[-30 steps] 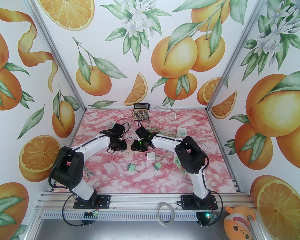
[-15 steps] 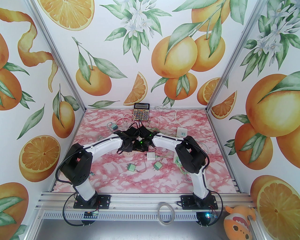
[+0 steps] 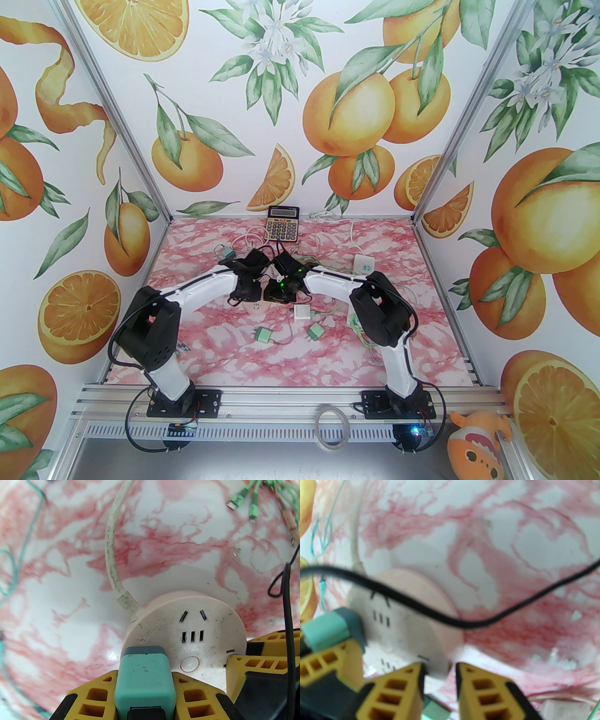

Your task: Pull the plug off the socket

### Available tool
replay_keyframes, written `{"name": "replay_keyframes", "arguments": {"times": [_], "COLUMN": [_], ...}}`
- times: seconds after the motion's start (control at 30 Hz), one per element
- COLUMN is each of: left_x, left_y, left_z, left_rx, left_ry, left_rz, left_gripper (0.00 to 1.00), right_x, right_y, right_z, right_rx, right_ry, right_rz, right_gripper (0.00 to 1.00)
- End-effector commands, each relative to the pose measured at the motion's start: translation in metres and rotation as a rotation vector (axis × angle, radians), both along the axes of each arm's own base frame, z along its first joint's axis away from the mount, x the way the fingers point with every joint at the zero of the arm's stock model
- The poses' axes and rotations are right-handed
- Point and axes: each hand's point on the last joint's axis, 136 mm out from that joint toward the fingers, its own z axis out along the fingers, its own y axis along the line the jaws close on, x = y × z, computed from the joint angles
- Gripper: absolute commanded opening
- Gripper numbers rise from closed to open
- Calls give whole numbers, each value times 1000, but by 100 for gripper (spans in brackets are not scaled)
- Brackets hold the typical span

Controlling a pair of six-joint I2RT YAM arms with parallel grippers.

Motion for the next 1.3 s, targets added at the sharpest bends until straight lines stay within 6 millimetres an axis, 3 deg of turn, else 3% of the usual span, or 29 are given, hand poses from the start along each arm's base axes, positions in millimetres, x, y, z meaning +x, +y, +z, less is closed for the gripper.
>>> {"name": "replay_keyframes", "arguments": {"times": [0.0,0.27,0.57,0.77,0.9,1.17,1.27], "left_x": [-2,-2,-16,-21,-17,-5,-5], "left_y": [-5,-7,-40,-54,-48,-8,-3], "left_z": [17,18,5,-3,1,13,15], "left_rx": [-159,-93,257,254,176,-5,-115], "left_ry": [0,-3,-39,-21,-15,-11,0], "left_rz": [25,-10,-204,-240,-193,-18,37], "left_gripper": [9,10,9,8,8,8,9], "right_x": [-18,-17,-17,-16,-17,-14,-11], "right_y": [-37,-34,-25,-25,-28,-28,-26], "right_z": [-57,-58,-58,-57,-59,-54,-47], "right_rx": [-214,-213,-212,-217,-225,-211,-184], "right_ry": [77,82,81,78,81,57,35], "right_rz": [-20,-19,-10,-11,-12,-27,-33], "right_gripper": [29,29,29,29,29,29,30]}}
